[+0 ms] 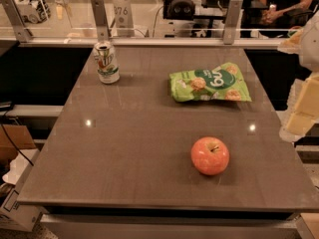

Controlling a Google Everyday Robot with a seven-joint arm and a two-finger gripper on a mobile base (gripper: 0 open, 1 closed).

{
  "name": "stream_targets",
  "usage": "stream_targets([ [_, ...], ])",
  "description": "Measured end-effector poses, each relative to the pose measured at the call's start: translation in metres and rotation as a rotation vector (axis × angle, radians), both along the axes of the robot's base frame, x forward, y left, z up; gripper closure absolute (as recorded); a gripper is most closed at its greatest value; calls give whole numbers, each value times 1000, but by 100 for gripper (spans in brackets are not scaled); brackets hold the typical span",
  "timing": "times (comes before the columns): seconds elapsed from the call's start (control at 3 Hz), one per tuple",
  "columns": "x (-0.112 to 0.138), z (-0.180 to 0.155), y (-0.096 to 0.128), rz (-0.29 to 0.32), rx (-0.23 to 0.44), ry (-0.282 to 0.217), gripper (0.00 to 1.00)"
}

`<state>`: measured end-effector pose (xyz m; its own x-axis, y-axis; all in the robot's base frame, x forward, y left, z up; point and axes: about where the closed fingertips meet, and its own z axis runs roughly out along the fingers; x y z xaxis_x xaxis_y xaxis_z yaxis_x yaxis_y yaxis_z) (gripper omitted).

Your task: Move green rice chip bag near apple

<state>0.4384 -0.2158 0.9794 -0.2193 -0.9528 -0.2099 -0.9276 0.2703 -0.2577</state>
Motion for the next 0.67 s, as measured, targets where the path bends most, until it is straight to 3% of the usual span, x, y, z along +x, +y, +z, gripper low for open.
stream_targets([
  [0.33,0,0,0,0,0,0,0],
  [0.67,18,-6,0,-3,12,-1,0],
])
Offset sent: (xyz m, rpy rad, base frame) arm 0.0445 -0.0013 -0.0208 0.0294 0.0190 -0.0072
